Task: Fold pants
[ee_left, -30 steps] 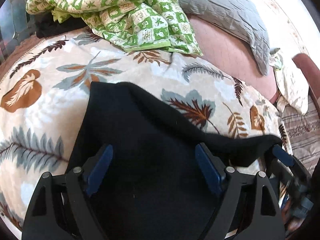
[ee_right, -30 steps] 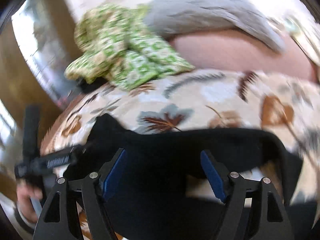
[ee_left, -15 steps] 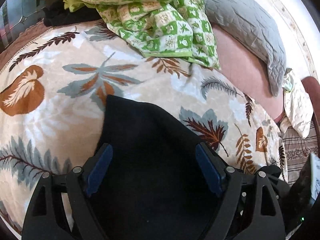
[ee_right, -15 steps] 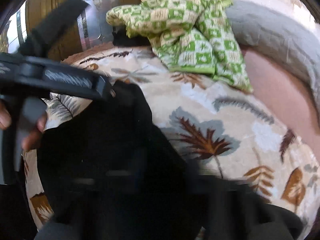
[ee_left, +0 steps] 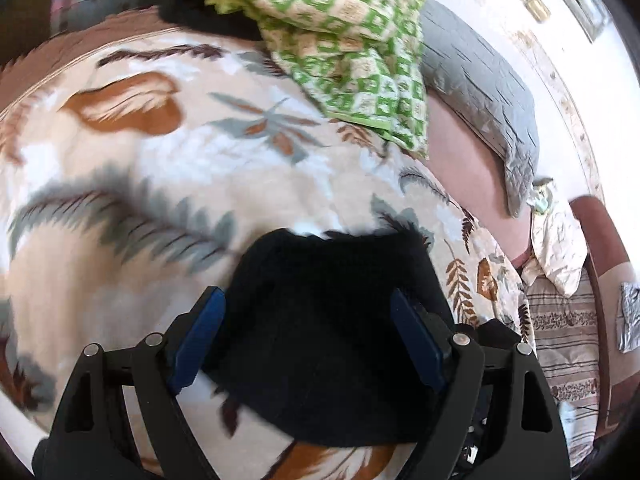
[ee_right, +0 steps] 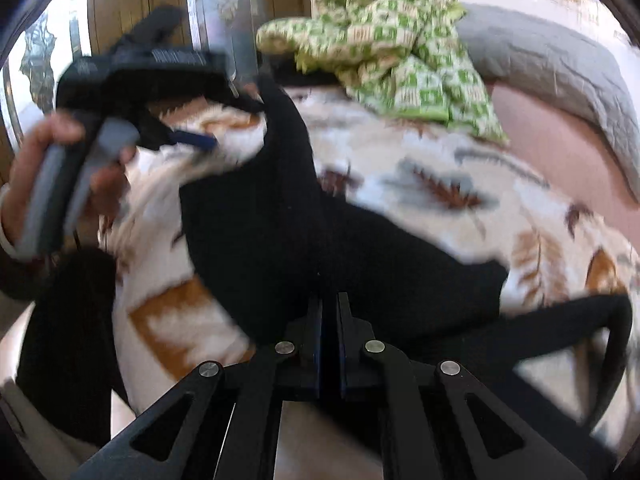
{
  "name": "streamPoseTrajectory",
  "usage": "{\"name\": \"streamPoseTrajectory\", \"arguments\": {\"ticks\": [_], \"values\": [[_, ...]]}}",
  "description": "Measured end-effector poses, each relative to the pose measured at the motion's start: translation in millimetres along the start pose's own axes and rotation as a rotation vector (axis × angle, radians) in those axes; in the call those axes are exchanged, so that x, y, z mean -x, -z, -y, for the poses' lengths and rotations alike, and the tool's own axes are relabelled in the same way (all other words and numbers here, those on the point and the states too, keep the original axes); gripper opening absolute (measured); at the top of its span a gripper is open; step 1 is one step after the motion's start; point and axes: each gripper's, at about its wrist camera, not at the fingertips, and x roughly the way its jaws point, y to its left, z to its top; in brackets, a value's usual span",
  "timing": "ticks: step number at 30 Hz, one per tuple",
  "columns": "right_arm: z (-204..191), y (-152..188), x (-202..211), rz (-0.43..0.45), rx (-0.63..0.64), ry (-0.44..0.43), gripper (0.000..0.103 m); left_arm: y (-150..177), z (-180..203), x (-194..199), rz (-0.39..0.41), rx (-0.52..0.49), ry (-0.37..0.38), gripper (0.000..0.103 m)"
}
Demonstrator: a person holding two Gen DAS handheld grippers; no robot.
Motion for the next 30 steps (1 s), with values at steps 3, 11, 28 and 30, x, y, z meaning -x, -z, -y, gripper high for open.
{"name": "streamPoseTrajectory", "arguments": {"ticks": [3, 11, 28, 30], "values": [[-3.2, 19.8, -6.1, -0.018, -0.040, -0.006, 0.005, 8.5, -16.8, 4.7, 0.005, 0.044, 0.004, 0.089], [-3.7, 26.9, -3.8, -0.019, -0.085, -0.005, 0.013, 11.5, -36.3, 32.1, 0.081, 0.089, 0.037, 0.089], [-4.2, 18.1, 13.1, -0.012, -0.155, -0.076, 0.043, -13.1, -7.2, 44.2, 0.115, 0.015, 0.022, 0.093], [-3.1, 9.7, 23.3, 0.041, -0.175, -0.123, 0.044, -15.4, -3.1, 42.0, 0.104, -0.005, -0.001, 0.093]]}}
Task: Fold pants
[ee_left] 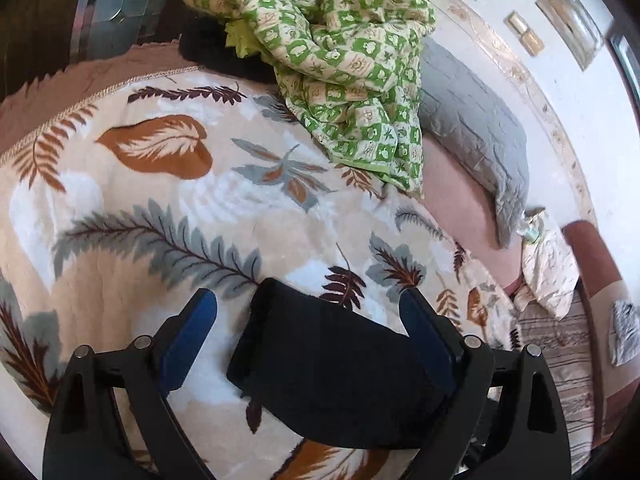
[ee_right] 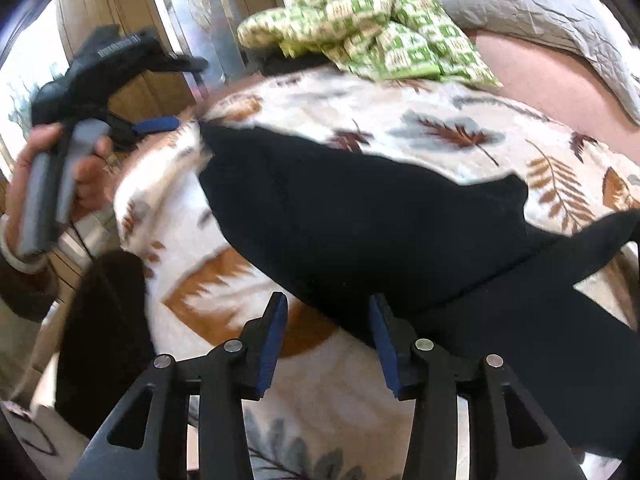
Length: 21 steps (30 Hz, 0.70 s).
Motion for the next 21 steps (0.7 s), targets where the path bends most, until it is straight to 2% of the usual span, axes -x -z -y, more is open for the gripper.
{"name": "streamPoseTrajectory", "arguments": {"ticks": [2, 7, 11, 15, 18, 19, 21], "values": [[-1.3, -10.4, 6.7, 0.057, -0.022, -0.035, 0.059, 3.3, -0.8, -7.2, -0.033, -0.021, -0.030, 0.093], [-2.5, -10.7, 10.4, 0.055, -0.010, -0.002, 0.059, 17.5, -14.5, -16.8, -0.065, -0.012, -0.074, 0.093], [28.0, 11.5, 27.5, 0.050, -0.068, 0.096, 0.059, 33.9, -15.7, -30.5, -0.119, -0.028, -0.085, 0.093], [88.8, 35.6, 62.0, 0.096, -0.251, 0.235, 0.059, 44.2, -1.6, -30.4, -0.069, -0.076, -0.114, 0.093], [148.9, 47.4, 92.9, 0.154, -0.458, 0.344, 0.060, 45.1, 13.2, -29.4, -0.039, -0.103, -0.112, 0.093], [164.4, 49.6, 98.8, 0.175, -0.515, 0.335, 0.063, 45.6, 17.7, -29.5, -0.033, -0.109, -0.110, 0.093], [199.6, 56.1, 105.6, 0.224, -0.681, 0.212, 0.064, 47.7, 28.4, -31.6, -0.033, -0.127, -0.100, 0.093]]}}
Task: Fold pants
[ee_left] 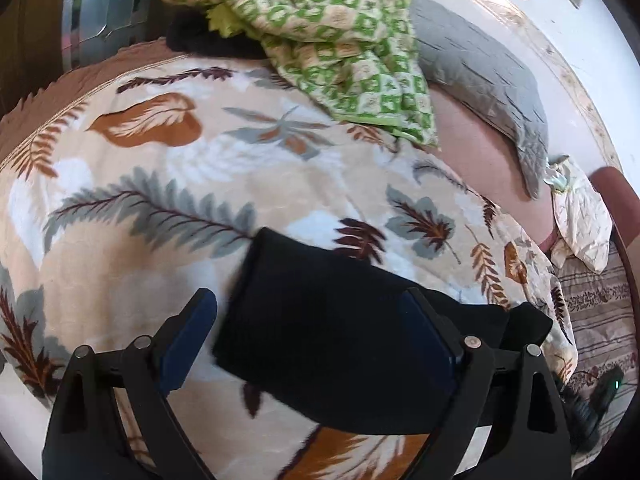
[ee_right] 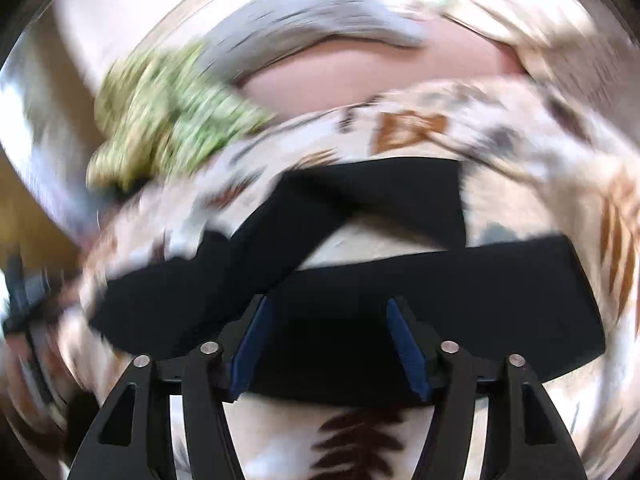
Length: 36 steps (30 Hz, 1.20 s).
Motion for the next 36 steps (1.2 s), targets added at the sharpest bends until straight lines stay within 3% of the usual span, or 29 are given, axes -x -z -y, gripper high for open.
{"name": "streamPoseTrajectory", "arguments": {"ticks": [2, 3, 7, 10, 13, 15, 16, 18, 19, 22, 25, 28, 31, 34, 36], "values": [[25.8, -9.8, -6.9, 0.013, -0.199, -0.142, 0.064, 1.8, 10.2, -4.9, -0.017, -0.021, 0.011, 0.093], [31.7, -12.1, -10.8, 0.024, -0.251, -0.171, 0.064, 2.8, 13.8, -7.3, -0.025, -0.030, 0.012, 0.093], [38.7, -25.6, -37.1, 0.033, -0.357, -0.204, 0.069, 6.5, 23.3, -17.9, -0.056, -0.051, 0.010, 0.093], [51.5, -29.1, -55.6, 0.061, -0.518, -0.277, 0.073, 7.5, 24.4, -20.4, -0.063, -0.055, 0.009, 0.093], [64.3, -29.5, -65.8, 0.132, -0.654, -0.328, 0.073, 8.4, 22.4, -22.7, -0.065, -0.054, -0.001, 0.093], [71.0, -30.2, -73.8, 0.161, -0.700, -0.314, 0.073, 9.8, 21.3, -25.9, -0.073, -0.051, -0.005, 0.093], [73.8, -30.7, -76.8, 0.152, -0.701, -0.299, 0.070, 10.9, 21.0, -27.9, -0.081, -0.051, -0.005, 0.093], [76.8, -31.7, -80.4, 0.136, -0.681, -0.275, 0.035, 13.0, 22.2, -29.0, -0.085, -0.060, -0.006, 0.093], [77.8, -31.7, -76.3, 0.156, -0.661, -0.281, 0.005, 13.5, 22.6, -28.7, -0.083, -0.064, -0.008, 0.093], [75.4, -35.2, -35.0, 0.245, -0.551, -0.215, 0.004, 14.1, 20.9, -26.5, -0.080, -0.064, -0.008, 0.093], [72.4, -34.5, 16.5, 0.271, -0.417, -0.159, 0.004, 13.7, 16.4, -25.7, -0.080, -0.047, -0.010, 0.093], [74.0, -26.3, 43.8, 0.221, -0.316, -0.068, 0.004, 15.6, 13.7, -25.7, -0.084, -0.028, -0.014, 0.093], [81.9, -7.2, 45.9, 0.127, -0.235, 0.089, 0.004, 18.8, 14.0, -25.8, -0.093, -0.027, -0.019, 0.093], [103.2, 11.6, 25.3, 0.024, -0.297, 0.117, 0.004, 21.8, 16.6, -23.4, -0.093, -0.048, -0.030, 0.093], [109.1, 17.2, 21.8, 0.006, -0.323, 0.123, 0.008, 21.5, 16.9, -19.9, -0.092, -0.053, -0.027, 0.093]]}}
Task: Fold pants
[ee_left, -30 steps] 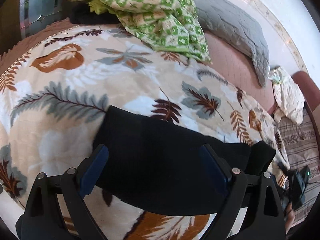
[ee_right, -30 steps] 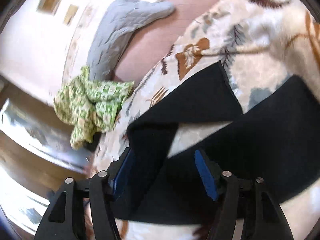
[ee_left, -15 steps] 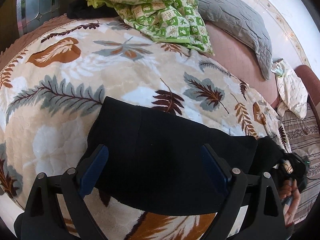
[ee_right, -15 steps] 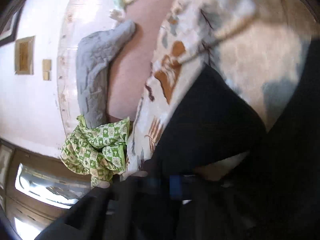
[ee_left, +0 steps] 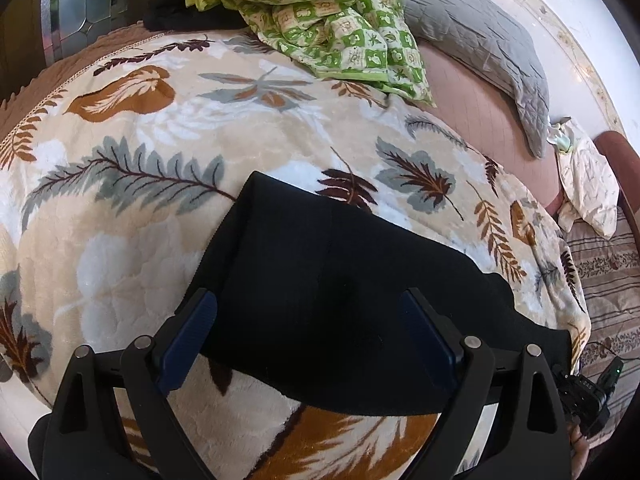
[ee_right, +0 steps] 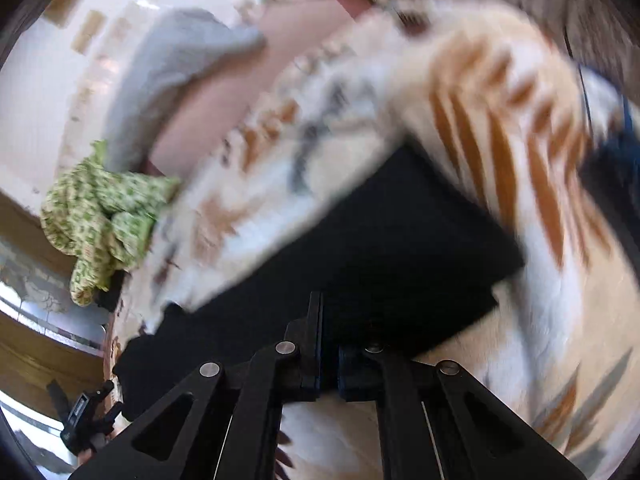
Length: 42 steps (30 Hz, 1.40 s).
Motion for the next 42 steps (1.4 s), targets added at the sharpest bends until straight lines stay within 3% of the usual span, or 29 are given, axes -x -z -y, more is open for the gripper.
{"name": "streamPoseTrajectory", "arguments": {"ticks": [4, 6, 8, 10, 12, 14, 19, 22, 26, 31, 36, 38, 42], "values": [[8.7, -2.6, 17.8, 0.082, -0.014, 0.058, 0.025, -2.0, -7.4, 9.0, 0.024, 0.011, -0.007, 0.093], [9.7, -6.9, 24.4, 0.113, 0.030, 0.144, 0.026, -2.6, -15.6, 11.9, 0.032, 0.030, -0.012, 0.093], [11.0, -11.8, 21.0, 0.072, 0.057, 0.238, 0.023, -2.7, -22.8, 12.1, 0.026, 0.048, -0.018, 0.093], [8.3, -10.7, 29.4, 0.067, 0.052, 0.249, 0.024, -1.9, -30.8, 13.7, 0.025, 0.057, -0.028, 0.093], [-3.9, -4.1, 47.2, 0.106, 0.105, 0.309, 0.032, -0.8, -37.6, 16.7, 0.036, 0.052, -0.052, 0.093], [-19.1, 2.7, 58.2, 0.120, 0.141, 0.315, 0.049, -0.8, -43.5, 18.8, 0.045, 0.050, -0.077, 0.093], [-96.6, 42.3, 52.6, 0.048, 0.375, 0.070, 0.050, -0.5, -57.0, 21.2, 0.055, 0.064, -0.102, 0.093], [-160.1, 85.9, 20.9, -0.062, 0.563, -0.150, 0.051, 0.3, -60.7, 18.2, 0.045, 0.080, -0.101, 0.093], [-238.1, 153.7, -27.1, -0.185, 0.792, -0.281, 0.051, 1.4, -57.9, 14.5, 0.039, 0.060, -0.102, 0.093], [-292.2, 213.5, -58.6, -0.228, 0.997, -0.323, 0.051, 2.8, -52.2, 9.8, 0.039, 0.016, -0.112, 0.093], [-316.7, 238.5, -81.7, -0.162, 1.167, -0.244, 0.048, 6.3, -50.5, 4.2, 0.043, -0.015, -0.136, 0.093], [-320.6, 236.3, -89.7, -0.162, 1.167, -0.225, 0.028, 7.1, -51.1, 1.9, 0.038, -0.016, -0.140, 0.093], [-322.6, 222.0, -90.4, -0.199, 1.089, -0.268, 0.009, 7.5, -51.8, 0.5, 0.043, -0.021, -0.152, 0.093]]}}
